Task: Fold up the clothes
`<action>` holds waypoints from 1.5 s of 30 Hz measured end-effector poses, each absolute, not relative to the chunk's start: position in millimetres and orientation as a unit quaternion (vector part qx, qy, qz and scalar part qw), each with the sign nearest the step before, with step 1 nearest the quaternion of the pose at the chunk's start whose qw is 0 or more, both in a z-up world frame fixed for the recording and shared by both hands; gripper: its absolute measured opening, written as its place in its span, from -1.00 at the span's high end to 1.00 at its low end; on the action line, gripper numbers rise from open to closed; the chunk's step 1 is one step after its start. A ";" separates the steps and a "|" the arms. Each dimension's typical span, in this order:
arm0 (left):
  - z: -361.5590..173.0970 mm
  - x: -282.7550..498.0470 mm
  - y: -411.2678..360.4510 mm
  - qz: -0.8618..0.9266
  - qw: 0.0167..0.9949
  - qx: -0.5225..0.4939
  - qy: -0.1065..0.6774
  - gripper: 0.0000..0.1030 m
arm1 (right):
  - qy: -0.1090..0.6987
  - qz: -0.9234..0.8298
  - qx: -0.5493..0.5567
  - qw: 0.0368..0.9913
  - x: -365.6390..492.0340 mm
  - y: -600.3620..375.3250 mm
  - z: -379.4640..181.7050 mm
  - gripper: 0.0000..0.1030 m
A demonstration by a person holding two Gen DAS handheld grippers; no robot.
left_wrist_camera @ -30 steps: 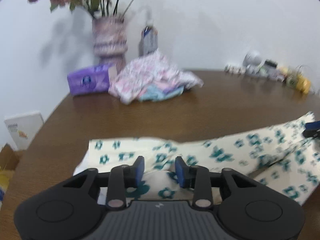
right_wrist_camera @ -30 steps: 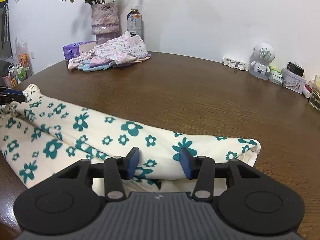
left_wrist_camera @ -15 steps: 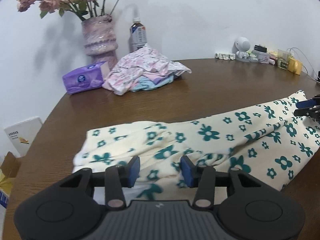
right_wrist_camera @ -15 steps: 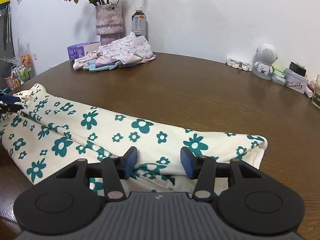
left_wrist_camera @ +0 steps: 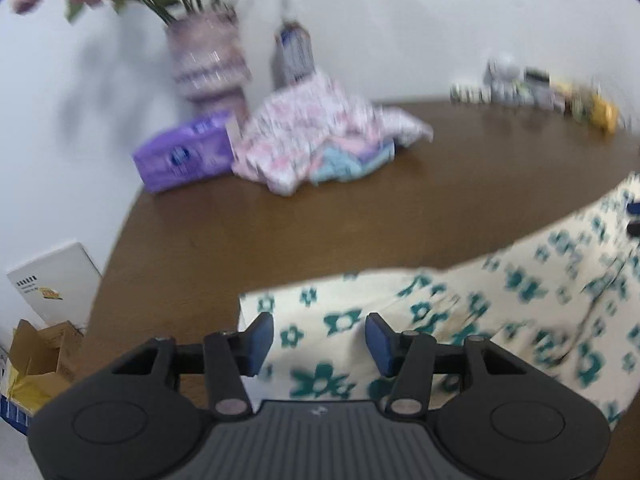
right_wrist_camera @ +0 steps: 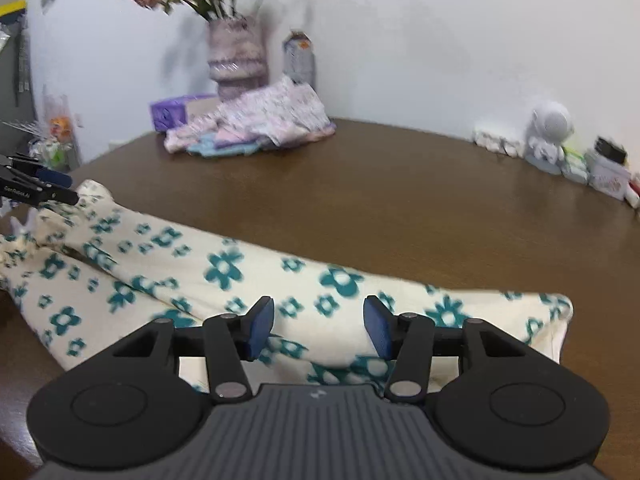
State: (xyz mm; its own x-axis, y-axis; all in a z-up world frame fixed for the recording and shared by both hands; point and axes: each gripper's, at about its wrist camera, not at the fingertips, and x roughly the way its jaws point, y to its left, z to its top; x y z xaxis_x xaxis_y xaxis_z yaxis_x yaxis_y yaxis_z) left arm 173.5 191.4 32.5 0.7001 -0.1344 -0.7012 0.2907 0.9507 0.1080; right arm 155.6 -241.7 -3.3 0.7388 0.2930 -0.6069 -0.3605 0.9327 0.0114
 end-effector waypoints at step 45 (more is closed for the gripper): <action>11.4 119.2 23.7 -0.168 0.932 0.133 0.293 0.12 | 0.298 0.220 -0.047 0.928 135.9 -210.6 0.9 -0.02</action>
State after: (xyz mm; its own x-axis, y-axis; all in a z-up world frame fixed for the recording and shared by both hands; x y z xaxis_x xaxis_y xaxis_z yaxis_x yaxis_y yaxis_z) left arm 119.2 23.7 11.4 0.7715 -0.2345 -0.5915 0.3911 0.9080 0.1501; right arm 135.9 -210.6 0.9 0.7257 0.3802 -0.5734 -0.4358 0.8990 0.0445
